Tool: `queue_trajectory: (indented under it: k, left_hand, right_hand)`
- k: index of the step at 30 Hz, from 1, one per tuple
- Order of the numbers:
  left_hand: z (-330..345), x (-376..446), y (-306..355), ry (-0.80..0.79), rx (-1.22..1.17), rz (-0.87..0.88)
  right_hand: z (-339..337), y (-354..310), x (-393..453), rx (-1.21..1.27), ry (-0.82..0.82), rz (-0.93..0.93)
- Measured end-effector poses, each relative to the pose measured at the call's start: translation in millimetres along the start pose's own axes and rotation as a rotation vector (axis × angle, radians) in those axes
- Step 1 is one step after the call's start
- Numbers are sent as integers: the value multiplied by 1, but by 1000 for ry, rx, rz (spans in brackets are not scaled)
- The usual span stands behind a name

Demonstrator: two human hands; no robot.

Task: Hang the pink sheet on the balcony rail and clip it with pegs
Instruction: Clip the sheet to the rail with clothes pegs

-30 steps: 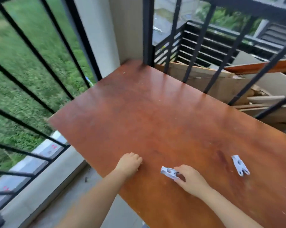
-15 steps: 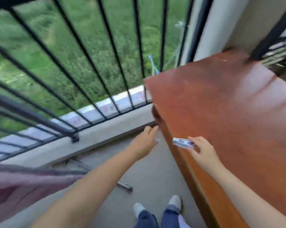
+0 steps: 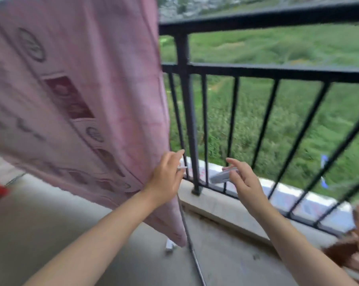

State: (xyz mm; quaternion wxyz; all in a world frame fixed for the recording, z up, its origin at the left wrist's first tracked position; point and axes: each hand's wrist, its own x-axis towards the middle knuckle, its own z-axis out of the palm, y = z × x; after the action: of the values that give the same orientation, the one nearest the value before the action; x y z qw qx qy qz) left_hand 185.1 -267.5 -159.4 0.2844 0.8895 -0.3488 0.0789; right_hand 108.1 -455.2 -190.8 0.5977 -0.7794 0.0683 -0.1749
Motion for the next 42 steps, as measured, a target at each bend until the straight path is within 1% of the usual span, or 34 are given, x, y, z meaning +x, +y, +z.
queue_trajectory:
  k: [3,4,7,9,12,14,15,17,19,22,26,29,32,33,35,37,38,41,42]
  left_hand:
    - [-48,-4,-15,211,13,-143]
    - [-61,-3,-17,269,39,-171]
    - [-84,8,-12,397,223,-208]
    - [-92,24,-5,464,366,-229]
    - [-101,45,4,515,515,-208]
    - [-104,53,8,543,653,-142]
    - [-105,54,11,540,722,-96]
    - [-105,57,16,486,838,-32]
    - [-104,63,20,435,941,-13]
    - [-105,78,33,411,1046,1]
    - [-104,108,55,324,1105,131]
    - [-102,129,56,140,1152,175]
    - [-97,141,52,-127,1243,141]
    - [-95,144,51,-172,1266,140]
    - [-94,146,53,-193,1282,143]
    - [-95,149,51,-183,1296,181]
    - [-97,150,50,-191,1297,202]
    - [-99,149,47,-263,1328,213]
    - [-100,149,45,-278,1336,224]
  right_hand:
    - [30,-29,47,175,-71,-40]
    - [39,-36,64,195,-77,-46]
    - [55,-58,106,207,-112,-118]
    - [60,-73,129,230,-201,-140]
    - [63,-83,154,139,-361,-278]
    - [68,-78,162,36,-443,-313]
    - [72,-77,160,26,-483,-315]
    - [84,-67,160,-4,-525,-350]
    - [95,-55,167,-49,-461,-399]
    - [100,-43,177,49,-408,-409]
    - [87,-32,176,125,-342,-579]
    - [78,-29,176,142,-302,-635]
    - [76,-28,176,130,-317,-593]
    - [76,-28,177,135,-322,-579]
    - [76,-30,176,144,-324,-570]
    - [74,-31,177,129,-354,-547]
    - [73,-29,177,123,-395,-522]
    - [63,-22,177,222,-617,-330]
    - [58,-18,178,230,-665,-306]
